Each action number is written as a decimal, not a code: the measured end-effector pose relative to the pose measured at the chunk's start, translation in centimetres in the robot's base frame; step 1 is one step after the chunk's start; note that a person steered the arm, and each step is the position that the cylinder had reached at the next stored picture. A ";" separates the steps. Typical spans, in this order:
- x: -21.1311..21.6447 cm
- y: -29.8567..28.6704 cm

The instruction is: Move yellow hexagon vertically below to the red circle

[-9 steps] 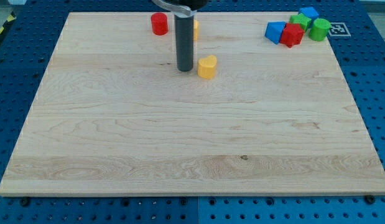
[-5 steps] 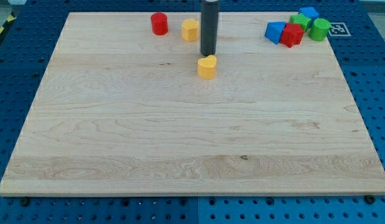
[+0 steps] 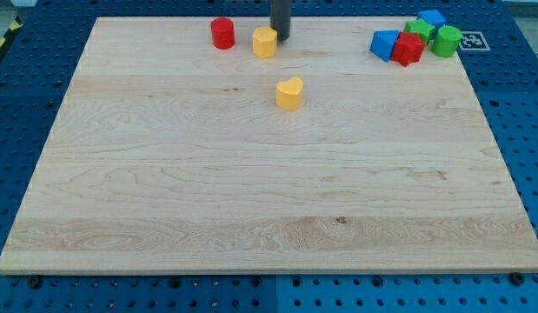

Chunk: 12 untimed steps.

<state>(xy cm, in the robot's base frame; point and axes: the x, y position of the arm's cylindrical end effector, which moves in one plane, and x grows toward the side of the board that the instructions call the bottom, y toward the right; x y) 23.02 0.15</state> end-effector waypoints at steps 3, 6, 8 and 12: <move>0.6 -1.1; 6.0 -2.5; 9.9 -5.8; 14.0 -11.9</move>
